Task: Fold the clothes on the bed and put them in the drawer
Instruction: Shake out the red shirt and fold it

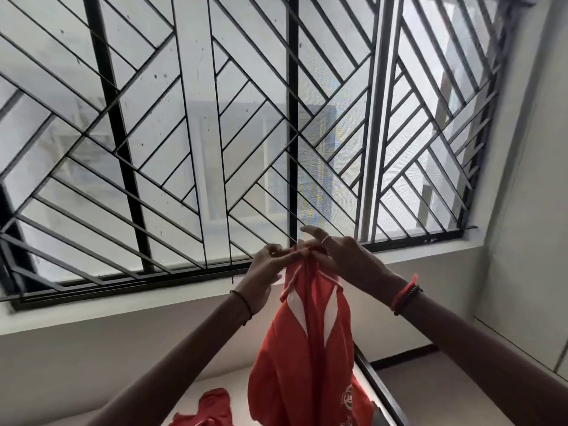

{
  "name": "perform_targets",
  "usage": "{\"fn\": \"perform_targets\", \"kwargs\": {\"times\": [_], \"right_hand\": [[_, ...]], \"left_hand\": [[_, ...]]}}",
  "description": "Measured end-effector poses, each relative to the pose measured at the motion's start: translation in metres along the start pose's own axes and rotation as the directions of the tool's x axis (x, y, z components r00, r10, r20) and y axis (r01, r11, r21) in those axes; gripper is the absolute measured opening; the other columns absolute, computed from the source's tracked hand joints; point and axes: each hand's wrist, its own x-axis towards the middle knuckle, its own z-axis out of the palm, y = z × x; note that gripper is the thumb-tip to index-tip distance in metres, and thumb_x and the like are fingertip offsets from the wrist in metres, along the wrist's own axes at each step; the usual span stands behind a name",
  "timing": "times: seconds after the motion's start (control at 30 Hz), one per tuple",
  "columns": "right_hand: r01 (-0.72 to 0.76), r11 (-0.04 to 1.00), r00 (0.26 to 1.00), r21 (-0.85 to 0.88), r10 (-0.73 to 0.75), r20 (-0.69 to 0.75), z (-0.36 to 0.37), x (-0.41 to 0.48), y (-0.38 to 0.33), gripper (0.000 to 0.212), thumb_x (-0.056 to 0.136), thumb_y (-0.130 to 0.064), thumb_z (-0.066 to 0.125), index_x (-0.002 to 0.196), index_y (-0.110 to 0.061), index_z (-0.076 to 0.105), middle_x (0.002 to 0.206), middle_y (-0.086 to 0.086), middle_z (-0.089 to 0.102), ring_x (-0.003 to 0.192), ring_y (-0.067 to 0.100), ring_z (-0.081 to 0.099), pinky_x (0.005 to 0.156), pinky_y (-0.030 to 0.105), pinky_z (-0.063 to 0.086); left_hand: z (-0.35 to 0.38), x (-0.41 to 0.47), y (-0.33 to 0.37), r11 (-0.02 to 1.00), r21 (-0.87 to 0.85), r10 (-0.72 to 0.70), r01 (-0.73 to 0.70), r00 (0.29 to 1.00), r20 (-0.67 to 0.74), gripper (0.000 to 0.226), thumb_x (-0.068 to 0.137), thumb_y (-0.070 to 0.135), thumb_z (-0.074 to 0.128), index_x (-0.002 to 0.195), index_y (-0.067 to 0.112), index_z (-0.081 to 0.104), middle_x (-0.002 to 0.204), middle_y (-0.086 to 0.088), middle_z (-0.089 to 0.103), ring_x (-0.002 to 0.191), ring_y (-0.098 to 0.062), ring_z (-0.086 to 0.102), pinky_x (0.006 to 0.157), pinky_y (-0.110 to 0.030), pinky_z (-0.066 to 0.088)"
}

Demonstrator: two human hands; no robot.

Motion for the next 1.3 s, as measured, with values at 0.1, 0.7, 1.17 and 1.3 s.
{"fn": "perform_targets", "kwargs": {"times": [0.1,0.7,1.17,1.3], "right_hand": [[-0.022,0.998,0.999,0.052,0.024,-0.034,0.000,0.002,-0.007,0.055,0.088,-0.034,0.049,0.136,-0.008,0.045,0.094,0.016,0.072,0.089,0.030,0.070,0.075,0.045,0.055],[-0.295,0.887,0.928,0.354,0.355,-0.115,0.015,0.012,-0.014,0.055,0.078,-0.002,0.069,0.126,-0.017,0.048,0.084,0.004,0.073,0.079,0.014,0.070,0.078,0.028,0.055],[-0.592,0.037,0.728,0.805,0.454,0.514,-0.002,0.004,0.008,0.037,0.073,-0.007,0.077,0.104,-0.009,0.058,0.086,0.010,0.067,0.073,0.015,0.062,0.067,0.021,0.052],[-0.600,-0.050,0.726,0.798,0.385,0.570,0.006,0.000,0.008,0.021,0.073,-0.020,0.075,0.091,-0.014,0.067,0.092,0.008,0.066,0.079,0.014,0.063,0.073,0.021,0.054]], "left_hand": [[0.006,0.002,-0.001,0.981,0.070,0.184,-0.178,0.980,-0.076,0.049,0.064,0.012,0.085,0.082,0.016,0.040,0.096,-0.017,0.067,0.083,-0.019,0.065,0.074,-0.029,0.052],[0.000,0.005,0.001,0.363,0.845,0.699,-0.393,0.714,0.032,0.030,0.084,0.042,0.060,0.089,0.028,0.034,0.081,0.014,0.058,0.088,-0.007,0.055,0.103,-0.038,0.021],[0.000,0.005,0.015,0.688,0.536,0.578,-0.490,0.816,0.004,0.047,0.075,0.012,0.079,0.077,0.025,0.033,0.072,0.011,0.068,0.065,-0.004,0.062,0.061,-0.030,0.049],[0.008,0.002,0.024,0.894,0.262,0.394,-0.364,0.916,-0.075,0.043,0.077,0.000,0.073,0.077,0.019,0.034,0.061,0.011,0.068,0.052,-0.002,0.057,0.047,-0.018,0.044]]}}
